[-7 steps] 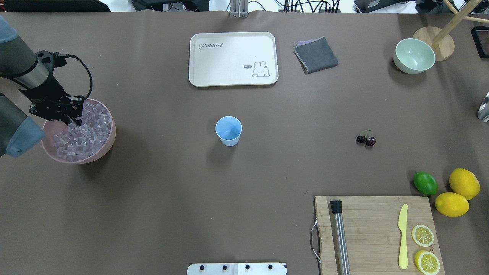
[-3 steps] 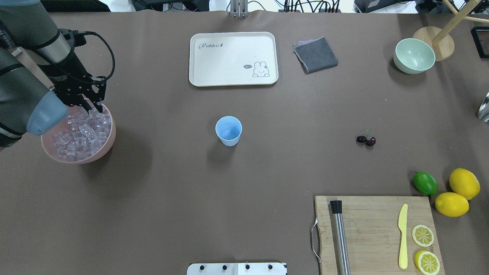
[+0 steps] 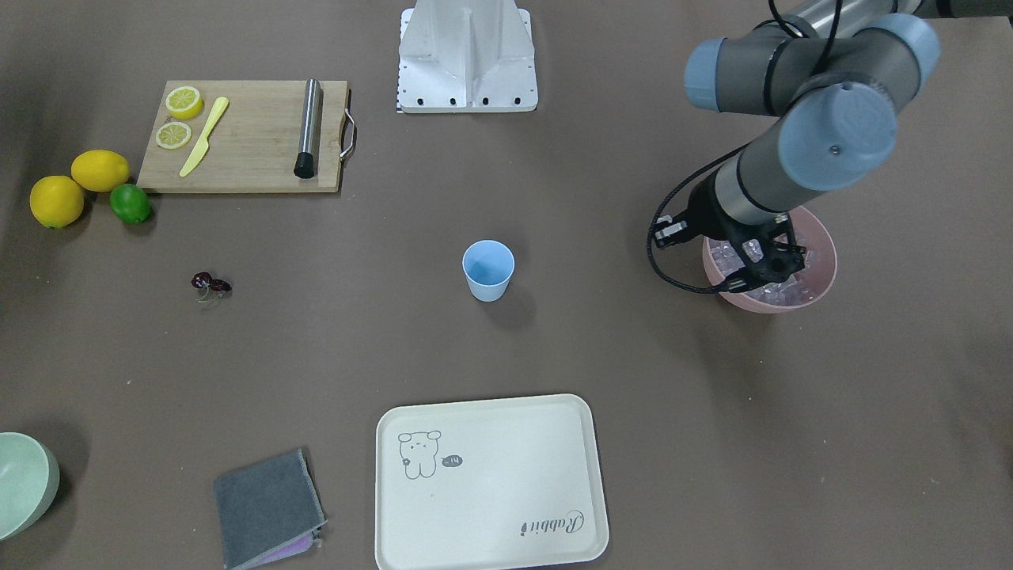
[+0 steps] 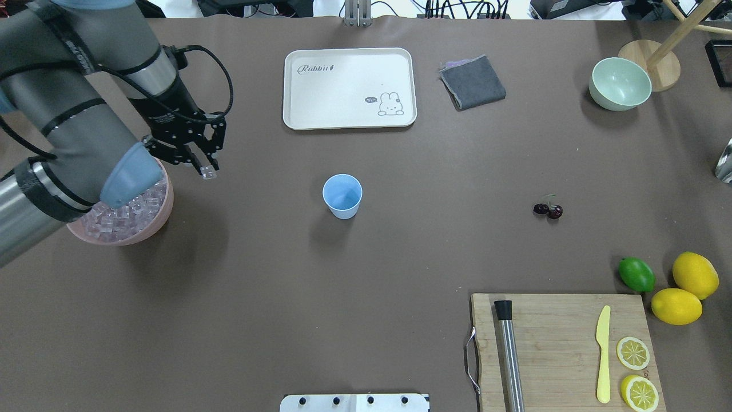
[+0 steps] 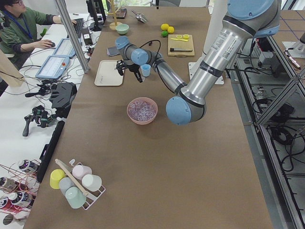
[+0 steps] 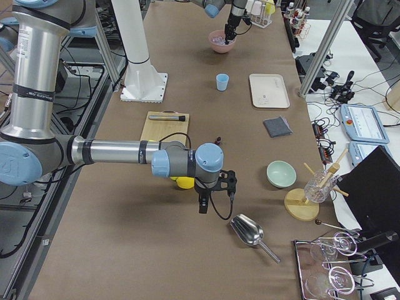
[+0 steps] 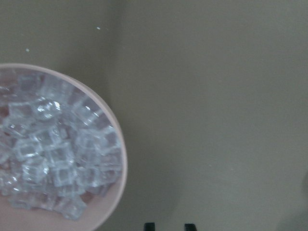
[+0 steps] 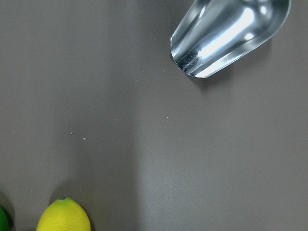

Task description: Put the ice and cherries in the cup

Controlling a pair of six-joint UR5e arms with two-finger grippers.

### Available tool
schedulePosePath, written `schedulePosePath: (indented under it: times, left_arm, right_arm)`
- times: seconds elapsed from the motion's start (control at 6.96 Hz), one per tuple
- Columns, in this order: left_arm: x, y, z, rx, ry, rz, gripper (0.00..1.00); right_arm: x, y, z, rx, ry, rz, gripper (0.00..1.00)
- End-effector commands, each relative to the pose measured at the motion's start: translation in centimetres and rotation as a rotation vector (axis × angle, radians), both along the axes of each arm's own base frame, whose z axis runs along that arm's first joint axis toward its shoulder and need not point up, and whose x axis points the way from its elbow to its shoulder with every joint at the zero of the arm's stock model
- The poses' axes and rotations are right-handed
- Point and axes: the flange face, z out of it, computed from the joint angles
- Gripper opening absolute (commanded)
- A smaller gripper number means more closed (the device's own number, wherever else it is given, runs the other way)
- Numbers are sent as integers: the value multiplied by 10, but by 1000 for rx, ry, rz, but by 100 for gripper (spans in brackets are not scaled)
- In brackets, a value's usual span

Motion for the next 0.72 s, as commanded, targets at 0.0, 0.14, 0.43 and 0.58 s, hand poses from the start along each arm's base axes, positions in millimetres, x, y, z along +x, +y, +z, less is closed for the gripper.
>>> schedulePosePath:
  times: [0.0, 0.14, 0.43, 0.58]
  left_arm:
    - [71, -5, 1, -78, 98, -102, 0]
    - [102, -2, -12, -108, 99, -129, 0]
    - [122, -13, -52, -136, 100, -184, 0]
    - [126, -17, -64, -142, 103, -188, 0]
  right_arm:
    - [0, 0, 0, 2, 0, -1, 100]
    - [0, -1, -1, 4, 0, -1, 100]
    - [0, 0, 0, 2, 0, -1, 100]
    - [0, -1, -1, 4, 0, -1, 100]
